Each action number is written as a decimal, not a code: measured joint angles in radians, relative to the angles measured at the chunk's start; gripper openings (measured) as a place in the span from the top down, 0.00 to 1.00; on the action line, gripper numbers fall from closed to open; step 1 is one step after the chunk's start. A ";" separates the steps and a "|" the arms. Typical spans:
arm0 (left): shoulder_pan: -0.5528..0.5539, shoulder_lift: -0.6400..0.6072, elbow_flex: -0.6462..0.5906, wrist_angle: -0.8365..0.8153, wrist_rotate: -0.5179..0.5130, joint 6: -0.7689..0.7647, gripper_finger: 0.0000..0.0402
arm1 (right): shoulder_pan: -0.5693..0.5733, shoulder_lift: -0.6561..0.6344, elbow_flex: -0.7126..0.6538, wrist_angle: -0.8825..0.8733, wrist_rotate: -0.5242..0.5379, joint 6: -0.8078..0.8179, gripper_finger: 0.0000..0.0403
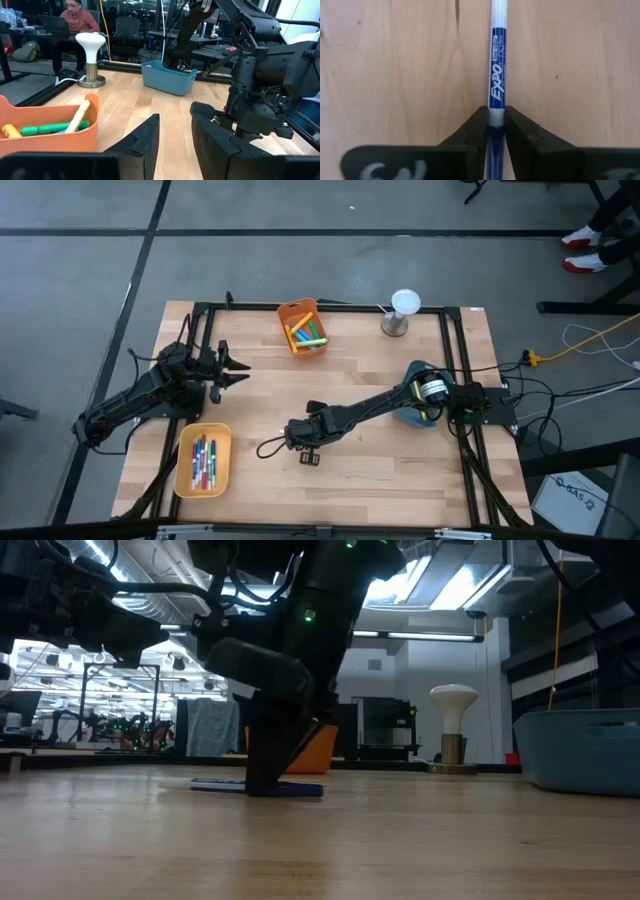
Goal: Pick & Place Markers
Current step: Put the dark blue marker pen into the yellow bin
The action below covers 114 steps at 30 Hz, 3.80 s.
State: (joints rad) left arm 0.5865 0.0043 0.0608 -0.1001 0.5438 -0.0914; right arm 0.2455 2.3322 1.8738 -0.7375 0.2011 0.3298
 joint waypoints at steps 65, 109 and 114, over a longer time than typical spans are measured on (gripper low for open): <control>-0.356 0.274 0.024 -0.027 -0.093 0.011 0.52 | 0.033 -0.148 -0.139 0.177 0.305 0.214 0.91; -0.550 0.799 0.024 0.510 -0.293 0.095 0.80 | -0.061 -0.150 -0.140 0.486 0.235 -0.089 0.89; -0.554 0.824 0.024 0.515 -0.333 0.089 0.91 | -0.065 -0.150 -0.140 0.480 0.233 -0.100 0.89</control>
State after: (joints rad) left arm 0.0322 0.8285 0.0853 0.4145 0.2111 -0.0019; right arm 0.1802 2.1818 1.7340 -0.2575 0.4339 0.2295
